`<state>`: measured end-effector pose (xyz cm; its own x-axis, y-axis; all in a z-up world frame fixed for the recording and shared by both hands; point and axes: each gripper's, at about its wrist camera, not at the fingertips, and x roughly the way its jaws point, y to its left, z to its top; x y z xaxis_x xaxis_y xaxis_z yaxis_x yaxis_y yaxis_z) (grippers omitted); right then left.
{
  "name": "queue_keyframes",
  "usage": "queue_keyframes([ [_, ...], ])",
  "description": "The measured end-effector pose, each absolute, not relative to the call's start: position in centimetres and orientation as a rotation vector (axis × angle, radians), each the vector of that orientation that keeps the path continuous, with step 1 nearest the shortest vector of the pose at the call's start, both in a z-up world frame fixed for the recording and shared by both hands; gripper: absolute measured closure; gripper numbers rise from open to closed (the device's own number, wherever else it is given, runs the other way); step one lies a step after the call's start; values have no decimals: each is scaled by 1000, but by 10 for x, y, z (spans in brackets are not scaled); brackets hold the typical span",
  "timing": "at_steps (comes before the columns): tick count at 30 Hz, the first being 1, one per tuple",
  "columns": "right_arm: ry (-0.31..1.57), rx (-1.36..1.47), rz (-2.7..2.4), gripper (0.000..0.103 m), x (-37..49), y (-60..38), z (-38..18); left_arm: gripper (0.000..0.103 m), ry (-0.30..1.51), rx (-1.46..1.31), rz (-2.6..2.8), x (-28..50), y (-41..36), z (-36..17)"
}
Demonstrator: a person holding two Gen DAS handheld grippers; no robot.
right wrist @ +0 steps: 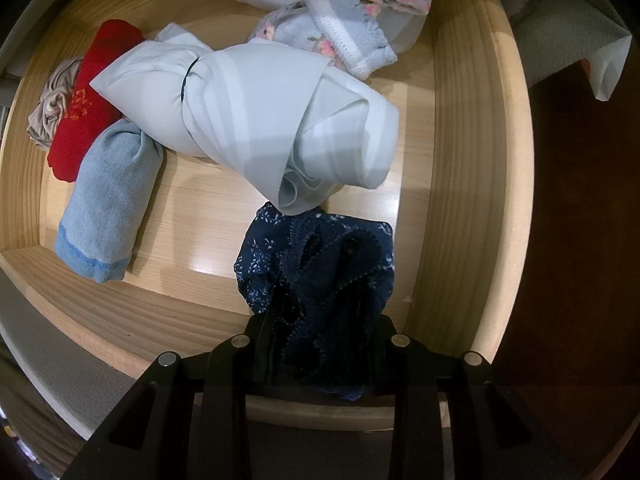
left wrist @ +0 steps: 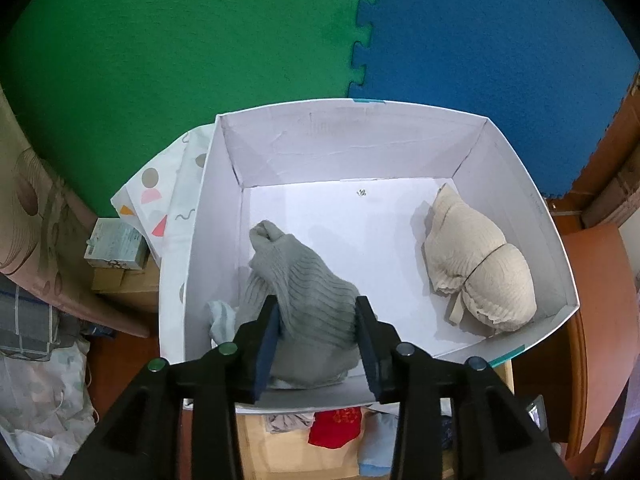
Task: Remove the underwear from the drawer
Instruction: 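Lower the grey knit cloth into the white box and open the left gripper, then move the left gripper back over the open drawer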
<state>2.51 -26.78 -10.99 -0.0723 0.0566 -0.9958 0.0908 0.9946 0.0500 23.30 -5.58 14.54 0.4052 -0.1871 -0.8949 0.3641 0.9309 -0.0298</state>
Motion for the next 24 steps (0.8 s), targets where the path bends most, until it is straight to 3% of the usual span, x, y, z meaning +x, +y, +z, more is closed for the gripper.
queue_keyframes([
  [6, 1644, 112, -28, 74, 25, -268, -107, 57, 1097, 140, -369, 231, -52, 155],
  [24, 1647, 112, -30, 74, 30, -267, -111, 57, 1034, 155, -340, 184, 1, 180],
])
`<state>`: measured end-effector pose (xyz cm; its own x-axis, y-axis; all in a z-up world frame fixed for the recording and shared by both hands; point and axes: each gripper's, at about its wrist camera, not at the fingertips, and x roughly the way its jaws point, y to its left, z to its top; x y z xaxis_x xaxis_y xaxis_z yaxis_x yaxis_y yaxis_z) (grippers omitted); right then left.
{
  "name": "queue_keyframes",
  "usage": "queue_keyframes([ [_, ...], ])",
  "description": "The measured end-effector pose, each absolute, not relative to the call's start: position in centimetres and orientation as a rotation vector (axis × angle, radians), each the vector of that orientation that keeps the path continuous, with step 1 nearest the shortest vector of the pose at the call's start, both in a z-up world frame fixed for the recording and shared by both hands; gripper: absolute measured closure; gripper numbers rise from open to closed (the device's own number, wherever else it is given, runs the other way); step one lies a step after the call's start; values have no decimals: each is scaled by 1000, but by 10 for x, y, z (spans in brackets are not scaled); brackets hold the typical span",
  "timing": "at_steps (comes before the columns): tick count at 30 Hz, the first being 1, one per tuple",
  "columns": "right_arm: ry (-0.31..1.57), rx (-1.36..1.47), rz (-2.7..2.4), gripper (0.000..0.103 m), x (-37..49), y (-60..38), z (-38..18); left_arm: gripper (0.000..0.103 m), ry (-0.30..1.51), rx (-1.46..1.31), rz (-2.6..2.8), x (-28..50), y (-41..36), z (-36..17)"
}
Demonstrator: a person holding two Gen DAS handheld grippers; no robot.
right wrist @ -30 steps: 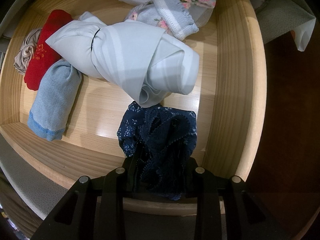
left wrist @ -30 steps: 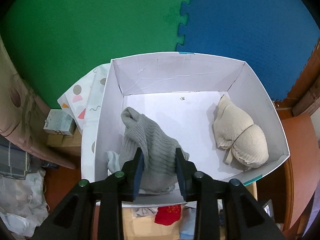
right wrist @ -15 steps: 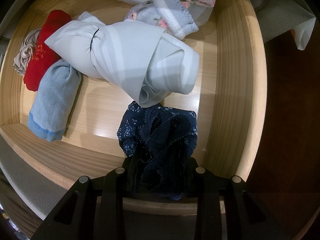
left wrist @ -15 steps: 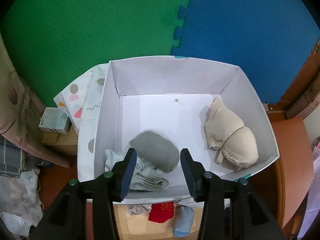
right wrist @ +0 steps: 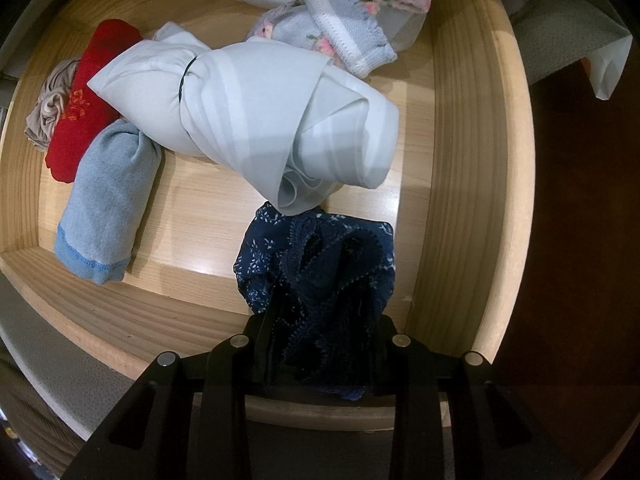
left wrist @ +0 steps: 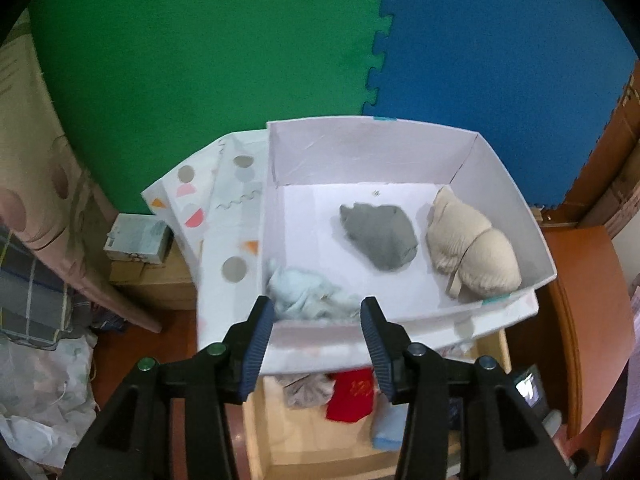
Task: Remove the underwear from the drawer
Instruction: 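Move the left gripper back over the open drawer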
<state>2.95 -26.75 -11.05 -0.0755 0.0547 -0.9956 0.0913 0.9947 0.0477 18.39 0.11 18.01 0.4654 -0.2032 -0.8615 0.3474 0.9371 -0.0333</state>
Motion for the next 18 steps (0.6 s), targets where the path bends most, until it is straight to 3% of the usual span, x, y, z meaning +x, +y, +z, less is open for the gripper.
queue_keyframes([
  [18, 1649, 111, -32, 74, 31, -267, -111, 57, 1131, 109, -228, 113, 62, 55],
])
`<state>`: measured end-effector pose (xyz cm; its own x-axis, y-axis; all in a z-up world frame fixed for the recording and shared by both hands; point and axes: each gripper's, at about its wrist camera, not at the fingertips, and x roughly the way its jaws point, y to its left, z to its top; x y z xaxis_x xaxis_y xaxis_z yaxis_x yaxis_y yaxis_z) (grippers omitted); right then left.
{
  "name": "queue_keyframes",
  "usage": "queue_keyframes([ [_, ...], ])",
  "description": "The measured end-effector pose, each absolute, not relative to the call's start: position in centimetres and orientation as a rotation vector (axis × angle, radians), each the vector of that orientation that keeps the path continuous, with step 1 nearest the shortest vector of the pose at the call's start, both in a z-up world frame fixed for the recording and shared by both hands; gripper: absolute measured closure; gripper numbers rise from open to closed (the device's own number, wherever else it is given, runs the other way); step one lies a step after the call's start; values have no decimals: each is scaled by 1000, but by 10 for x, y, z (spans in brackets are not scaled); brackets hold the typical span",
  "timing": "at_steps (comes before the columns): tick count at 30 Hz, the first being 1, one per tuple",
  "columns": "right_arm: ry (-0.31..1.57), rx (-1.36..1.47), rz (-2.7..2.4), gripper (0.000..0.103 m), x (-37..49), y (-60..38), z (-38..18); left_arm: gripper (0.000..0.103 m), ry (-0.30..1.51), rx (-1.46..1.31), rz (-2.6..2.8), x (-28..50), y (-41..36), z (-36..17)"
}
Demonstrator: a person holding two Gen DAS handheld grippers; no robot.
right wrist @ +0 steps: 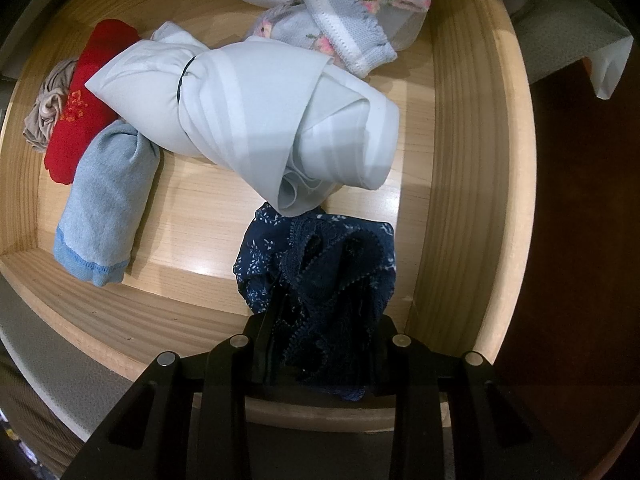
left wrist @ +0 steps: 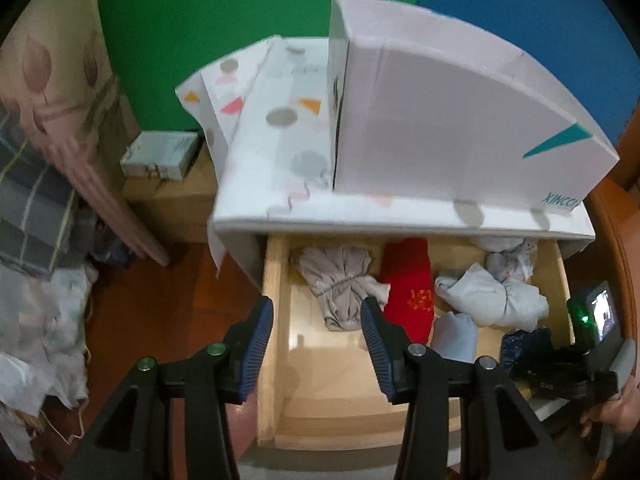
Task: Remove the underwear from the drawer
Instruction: 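Move the left gripper back over the open drawer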
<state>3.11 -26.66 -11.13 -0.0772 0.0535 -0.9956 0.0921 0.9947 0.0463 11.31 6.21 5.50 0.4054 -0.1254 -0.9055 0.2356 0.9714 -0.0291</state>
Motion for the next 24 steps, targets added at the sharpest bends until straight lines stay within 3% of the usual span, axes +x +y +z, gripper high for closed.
queue_keyframes([
  [7, 1644, 105, -32, 73, 31, -266, -111, 57, 1182, 97, -258, 106, 52, 24],
  [17, 1566, 68, -3, 80, 24, -257, -98, 57, 1291, -21, -242, 96, 54, -13],
  [24, 1527, 127, -9, 81, 17, -271, -80, 57, 1226, 73, -229, 87, 45, -8],
])
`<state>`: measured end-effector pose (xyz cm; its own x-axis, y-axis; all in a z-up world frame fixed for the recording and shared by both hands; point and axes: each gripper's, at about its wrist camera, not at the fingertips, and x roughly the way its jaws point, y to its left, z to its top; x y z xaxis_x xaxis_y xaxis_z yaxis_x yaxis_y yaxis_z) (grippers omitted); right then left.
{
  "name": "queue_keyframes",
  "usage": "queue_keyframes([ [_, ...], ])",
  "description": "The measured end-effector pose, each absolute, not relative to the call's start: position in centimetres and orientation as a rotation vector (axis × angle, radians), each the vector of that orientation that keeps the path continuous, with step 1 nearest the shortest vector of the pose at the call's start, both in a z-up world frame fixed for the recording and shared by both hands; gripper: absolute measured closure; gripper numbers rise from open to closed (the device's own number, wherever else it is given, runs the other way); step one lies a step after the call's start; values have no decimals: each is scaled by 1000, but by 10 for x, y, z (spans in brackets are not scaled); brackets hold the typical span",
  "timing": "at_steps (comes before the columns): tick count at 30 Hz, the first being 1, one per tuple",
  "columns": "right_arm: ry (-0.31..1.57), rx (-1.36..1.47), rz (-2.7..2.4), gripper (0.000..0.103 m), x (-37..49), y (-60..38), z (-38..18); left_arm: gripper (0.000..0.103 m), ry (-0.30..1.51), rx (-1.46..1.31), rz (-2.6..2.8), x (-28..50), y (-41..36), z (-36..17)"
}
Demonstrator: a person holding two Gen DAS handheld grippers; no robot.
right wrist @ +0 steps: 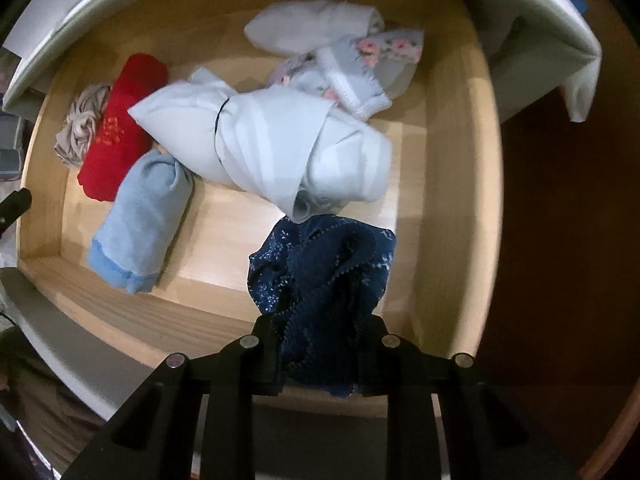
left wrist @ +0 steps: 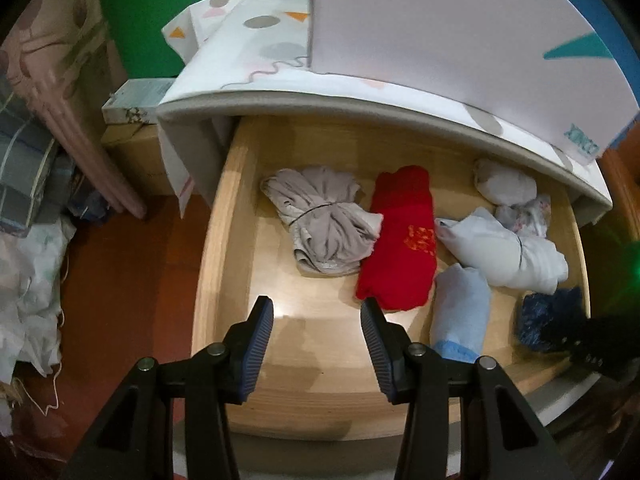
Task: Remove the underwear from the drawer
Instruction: 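Move the left gripper back over the open drawer, then carry the navy underwear into the white box and open the right gripper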
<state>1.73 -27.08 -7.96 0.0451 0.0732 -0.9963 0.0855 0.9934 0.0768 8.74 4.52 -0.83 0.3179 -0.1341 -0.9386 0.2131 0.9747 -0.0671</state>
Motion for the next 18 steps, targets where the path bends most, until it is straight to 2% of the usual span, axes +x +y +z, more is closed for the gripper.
queue_keyframes([
  [18, 1356, 150, 10, 81, 26, -283, 46, 57, 1201, 33, -213, 87, 54, -3],
])
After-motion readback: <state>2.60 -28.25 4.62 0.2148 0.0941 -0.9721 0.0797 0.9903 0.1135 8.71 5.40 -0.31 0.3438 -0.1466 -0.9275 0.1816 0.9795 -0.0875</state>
